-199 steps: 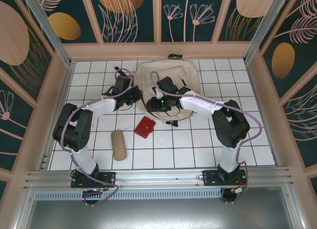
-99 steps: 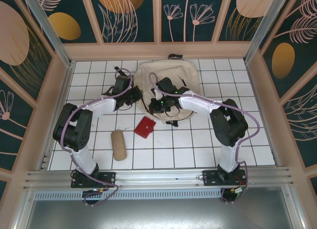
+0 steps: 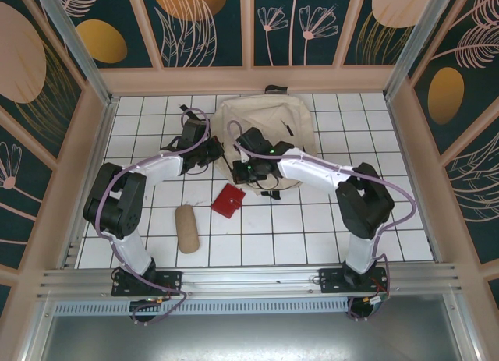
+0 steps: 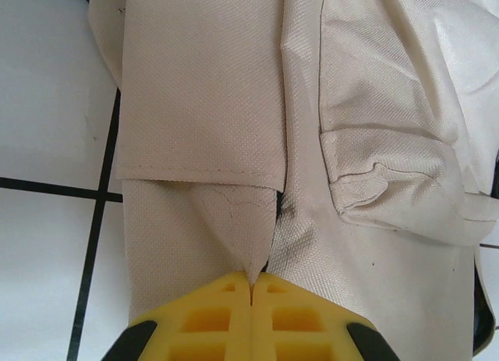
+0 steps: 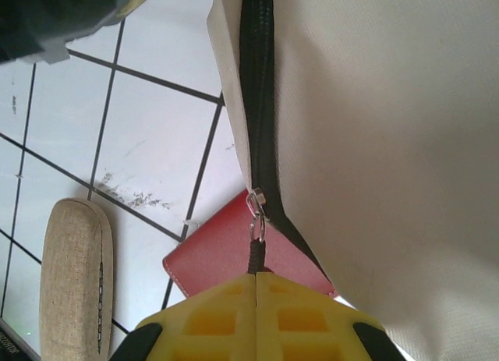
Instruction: Pack books, pencil case, and school supplies into a backpack
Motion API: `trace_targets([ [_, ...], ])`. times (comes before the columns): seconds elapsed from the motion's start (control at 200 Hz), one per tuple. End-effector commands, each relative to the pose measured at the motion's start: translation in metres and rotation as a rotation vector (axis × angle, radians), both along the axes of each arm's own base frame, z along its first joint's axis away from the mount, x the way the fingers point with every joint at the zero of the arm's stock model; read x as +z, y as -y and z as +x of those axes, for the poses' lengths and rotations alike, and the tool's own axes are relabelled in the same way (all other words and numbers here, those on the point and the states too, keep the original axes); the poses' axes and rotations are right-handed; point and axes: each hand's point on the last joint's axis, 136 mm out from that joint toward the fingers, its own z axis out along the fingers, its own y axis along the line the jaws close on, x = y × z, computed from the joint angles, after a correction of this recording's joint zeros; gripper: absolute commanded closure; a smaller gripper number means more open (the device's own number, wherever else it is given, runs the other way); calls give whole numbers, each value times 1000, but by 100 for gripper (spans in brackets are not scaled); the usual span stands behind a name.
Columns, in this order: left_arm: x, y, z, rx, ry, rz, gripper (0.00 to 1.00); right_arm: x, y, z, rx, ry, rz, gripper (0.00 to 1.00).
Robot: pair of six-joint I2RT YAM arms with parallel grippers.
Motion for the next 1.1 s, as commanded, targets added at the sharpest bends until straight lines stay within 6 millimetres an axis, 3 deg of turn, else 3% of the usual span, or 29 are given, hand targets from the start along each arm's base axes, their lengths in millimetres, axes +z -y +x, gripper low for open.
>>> trace_targets([
  [0.0,3,-14,20,46,56,40,100,1,25,-21,-43,-26,-100,100],
  [0.115,3,-8,19,19,59,18,100,8,21,-14,-57,0,-77,100],
  [0.235,6,-12,18,24,69,36,100,1,20,-13,-49,4,-118,100],
  [0.355,9,-20,20,47,75,73,100,-14,46,-18,-81,3,-226,100],
  [0.5,7,-35,28,121,72,106,100,-18,77,-27,-127,10,-339,100],
  [0.681,10,-44,34,187,89,118,100,-12,98,-33,-163,31,-429,100],
  [1.096,-3,-61,36,244,62,160,100,8,151,-29,-258,140,-672,100],
])
